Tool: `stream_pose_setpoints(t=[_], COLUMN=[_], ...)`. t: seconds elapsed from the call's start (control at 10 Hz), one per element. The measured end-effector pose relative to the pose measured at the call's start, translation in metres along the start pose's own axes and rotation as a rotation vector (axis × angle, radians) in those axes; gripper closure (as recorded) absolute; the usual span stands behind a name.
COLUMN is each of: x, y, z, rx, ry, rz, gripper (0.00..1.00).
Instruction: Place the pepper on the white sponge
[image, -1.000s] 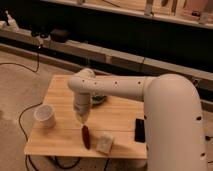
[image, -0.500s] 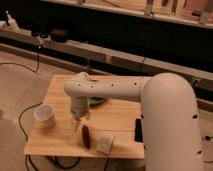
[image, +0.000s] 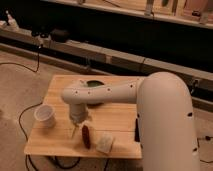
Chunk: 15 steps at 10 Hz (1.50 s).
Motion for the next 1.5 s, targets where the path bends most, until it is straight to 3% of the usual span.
stream_pose_setpoints(t=[0.6, 1.0, 1.3, 1.5], x=[-0.025, -0.024, -0.018, -0.017], y=[0.003, 0.003, 0.004, 0.007], z=[0.028, 0.048, 0.049, 0.048], rx=[-0.034, -0.026, -0.025, -0.024], ry=[-0.051, -0.047, -0.036, -0.031], rz=[0.179, 0.206, 0.208, 0.212], gripper=[0.2, 0.21, 0.41, 0.42])
